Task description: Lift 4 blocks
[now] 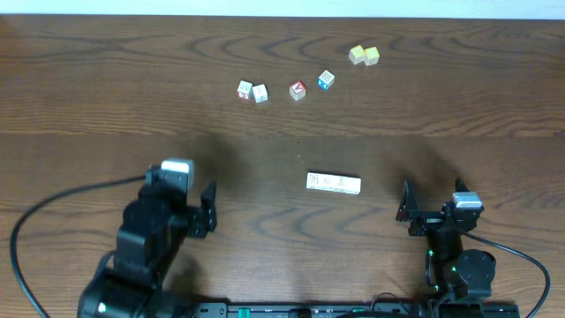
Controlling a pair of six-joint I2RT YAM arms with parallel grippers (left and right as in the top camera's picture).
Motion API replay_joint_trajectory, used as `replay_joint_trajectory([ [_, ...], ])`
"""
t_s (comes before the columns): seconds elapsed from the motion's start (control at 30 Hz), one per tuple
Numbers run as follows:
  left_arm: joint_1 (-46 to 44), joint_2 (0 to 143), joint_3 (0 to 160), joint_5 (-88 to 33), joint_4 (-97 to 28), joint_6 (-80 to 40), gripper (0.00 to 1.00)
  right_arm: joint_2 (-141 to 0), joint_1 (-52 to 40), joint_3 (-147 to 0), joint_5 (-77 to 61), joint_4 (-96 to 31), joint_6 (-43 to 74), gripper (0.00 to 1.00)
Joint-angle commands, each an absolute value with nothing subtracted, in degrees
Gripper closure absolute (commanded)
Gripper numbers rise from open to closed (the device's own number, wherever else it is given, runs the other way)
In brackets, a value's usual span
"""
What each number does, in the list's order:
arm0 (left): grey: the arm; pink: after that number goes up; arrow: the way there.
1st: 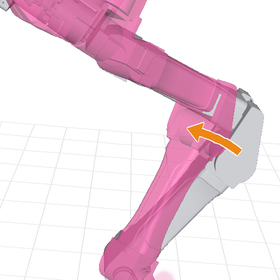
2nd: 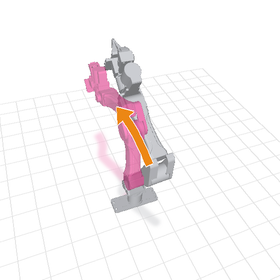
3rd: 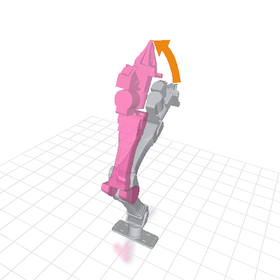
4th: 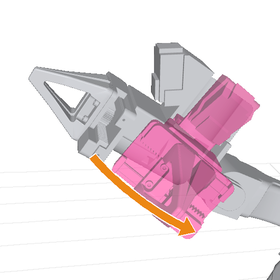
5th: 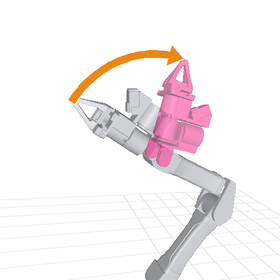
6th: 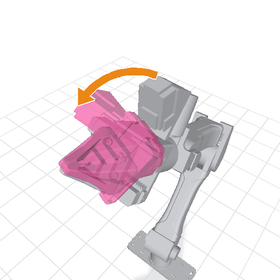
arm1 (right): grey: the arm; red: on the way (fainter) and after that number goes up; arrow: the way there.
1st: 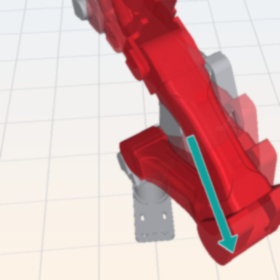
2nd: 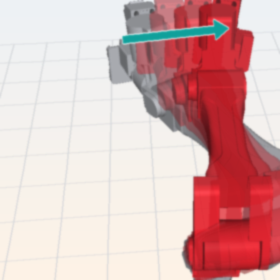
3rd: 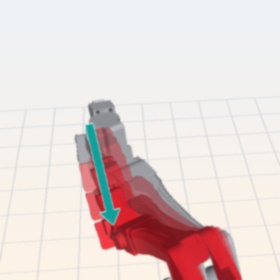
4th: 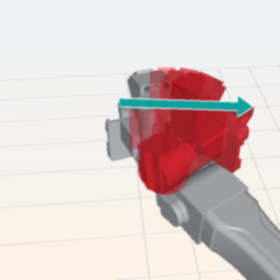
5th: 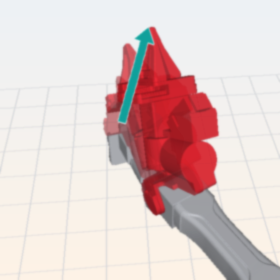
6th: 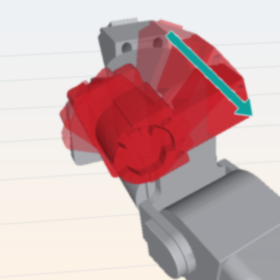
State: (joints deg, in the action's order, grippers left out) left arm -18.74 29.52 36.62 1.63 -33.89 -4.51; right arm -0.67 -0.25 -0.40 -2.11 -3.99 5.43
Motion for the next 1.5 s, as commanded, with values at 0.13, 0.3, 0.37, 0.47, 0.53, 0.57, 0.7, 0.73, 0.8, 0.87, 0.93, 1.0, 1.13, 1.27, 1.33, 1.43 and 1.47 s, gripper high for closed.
replay_joint_trajectory([
  [0.13,-18.17,23.11,28.82,0.01,-28.1,-1.06,0.24,-0.3,-0.08,-0.32,-1.54,-4.27,5.5,0.01],
  [0.3,-14.37,19.0,24.21,-0.05,-23.55,-1.1,0.24,-0.3,-0.08,-0.32,-1.54,-4.27,5.5,0.01],
  [0.37,-12.19,16.99,22.41,-0.27,-22.9,-1.1,0.24,-0.3,-0.08,-0.32,-1.54,-4.27,5.5,0.01],
  [0.47,-8.62,13.74,19.57,-0.95,-21.8,-1.13,0.24,-0.3,-0.08,-0.32,-1.54,-4.27,5.5,0.01],
  [0.53,-6.81,11.55,17.82,-0.95,-20.88,-1.13,0.24,-0.3,-0.08,-0.32,-1.54,-4.27,5.5,0.01],
  [0.57,-5.78,10.15,16.91,-0.93,-20.36,-1.13,0.24,-0.3,-0.08,-0.32,-1.54,-4.27,5.5,0.01],
  [0.7,-1.93,4.84,14.39,-2.46,-19.81,-1.08,0.24,-0.3,-0.08,-0.32,-1.54,-4.27,5.5,0.01],
  [0.73,-0.97,3.44,13.89,-3.18,-19.68,-1.08,0.24,-0.3,-0.08,-0.32,-1.54,-4.27,5.5,0.01],
  [0.8,0.73,1.17,12.97,-4.6,-19.22,-1.08,0.24,-0.3,-0.08,-0.32,-1.54,-4.27,5.5,0.01],
  [0.87,2.11,0.05,12.14,-5.54,-18.33,-1.08,0.24,-0.3,-0.08,-0.32,-1.54,-4.27,5.5,0.01],
  [0.93,3.07,0.12,11.51,-6.11,-17.28,-1.08,0.24,-0.3,-0.08,-0.32,-1.54,-4.27,5.5,0.01],
  [1.0,3.68,0.1,11.03,-6.79,-16.01,-1.08,0.24,-0.3,-0.08,-0.32,-1.54,-4.27,5.5,0.01],
  [1.13,4.54,0.1,8.93,-9.06,-10.07,-1.1,0.24,-0.3,-0.08,-0.32,-1.56,-4.27,5.5,0.01],
  [1.27,5.21,0.1,6.33,-10.13,-4.45,-1.1,0.24,-0.3,-0.08,-0.32,-1.54,-4.27,5.5,0.01],
  [1.33,5.19,0.1,5.41,-10.13,-2.66,-1.1,0.24,-0.3,-0.08,-0.32,-1.54,-4.27,5.5,0.01],
  [1.43,5.21,0.08,4.16,-10.09,0.25,-1.1,0.24,-0.3,-0.08,-0.32,-1.54,-4.27,5.5,0.01],
  [1.47,5.3,0.08,3.9,-10.07,0.97,-1.06,0.24,-0.3,-0.08,-0.32,-1.54,-4.27,5.5,0.01],
])
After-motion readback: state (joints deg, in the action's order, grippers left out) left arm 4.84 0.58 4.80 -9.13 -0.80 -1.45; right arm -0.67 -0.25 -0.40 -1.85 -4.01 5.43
